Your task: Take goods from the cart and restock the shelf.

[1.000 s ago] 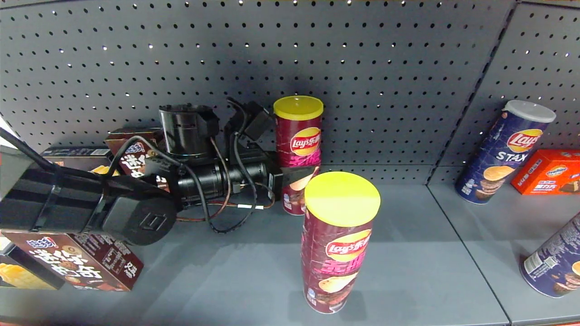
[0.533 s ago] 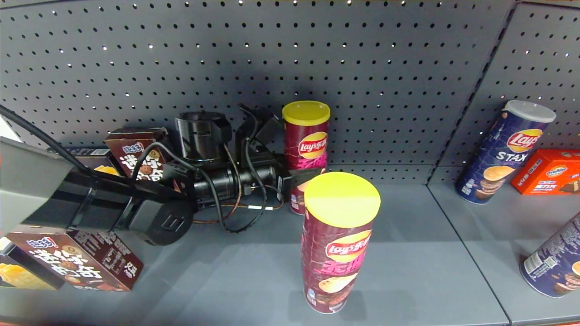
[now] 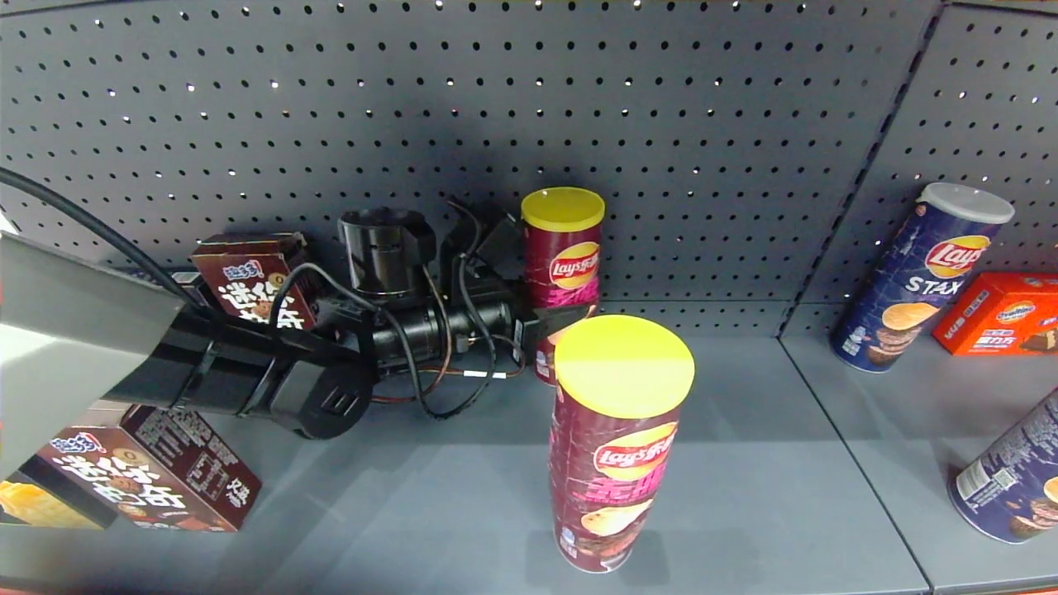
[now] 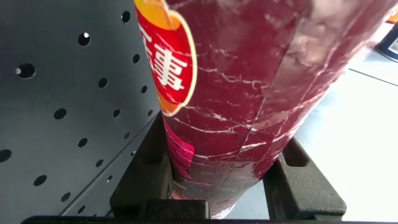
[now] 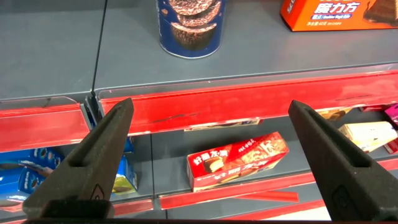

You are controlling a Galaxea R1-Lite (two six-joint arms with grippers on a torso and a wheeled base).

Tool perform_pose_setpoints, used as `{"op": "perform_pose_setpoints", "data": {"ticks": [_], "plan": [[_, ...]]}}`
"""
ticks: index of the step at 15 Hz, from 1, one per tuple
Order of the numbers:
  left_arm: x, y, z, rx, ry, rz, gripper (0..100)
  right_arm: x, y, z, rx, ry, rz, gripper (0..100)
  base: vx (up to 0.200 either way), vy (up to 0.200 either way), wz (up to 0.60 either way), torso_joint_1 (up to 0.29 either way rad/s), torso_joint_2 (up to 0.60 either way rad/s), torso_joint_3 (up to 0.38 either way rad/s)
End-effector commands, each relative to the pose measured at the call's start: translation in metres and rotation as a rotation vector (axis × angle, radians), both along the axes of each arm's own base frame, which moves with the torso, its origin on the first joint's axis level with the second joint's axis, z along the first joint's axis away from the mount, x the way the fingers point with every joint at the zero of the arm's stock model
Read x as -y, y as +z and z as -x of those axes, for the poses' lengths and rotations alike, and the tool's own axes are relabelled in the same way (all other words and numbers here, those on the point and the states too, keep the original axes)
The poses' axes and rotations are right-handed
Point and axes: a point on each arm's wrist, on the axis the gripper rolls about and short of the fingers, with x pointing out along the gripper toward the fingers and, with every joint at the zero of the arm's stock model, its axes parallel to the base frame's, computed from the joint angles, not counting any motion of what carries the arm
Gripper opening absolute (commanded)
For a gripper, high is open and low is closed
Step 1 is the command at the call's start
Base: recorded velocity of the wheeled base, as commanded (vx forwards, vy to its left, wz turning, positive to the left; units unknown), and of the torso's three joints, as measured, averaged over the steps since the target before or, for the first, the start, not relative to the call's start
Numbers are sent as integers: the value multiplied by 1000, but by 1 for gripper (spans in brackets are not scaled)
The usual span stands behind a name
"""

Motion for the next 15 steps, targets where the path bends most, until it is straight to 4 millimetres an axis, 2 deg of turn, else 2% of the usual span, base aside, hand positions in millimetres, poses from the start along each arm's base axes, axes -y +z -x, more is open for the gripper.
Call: {"op": "perform_pose_setpoints", "data": {"ticks": [1,6,8,12,13,15], "plan": [[1,-3,-1,-3,1,-7,100,0,0,0,-1,0,0,100,0,0,0,0,0,0],[-6,-1,0,27,14,-25,100,0,0,0,0,0,0,100,0,0,0,0,0,0],[-17,11,16,35,16,-18,100,0,0,0,-1,0,0,100,0,0,0,0,0,0],[-43,18,50,20,40,-28,100,0,0,0,-1,0,0,100,0,0,0,0,0,0],[-53,26,64,34,51,-20,100,0,0,0,-1,0,0,100,0,0,0,0,0,0],[-59,32,75,46,59,-13,100,0,0,0,-1,0,0,100,0,0,0,0,0,0]]}}
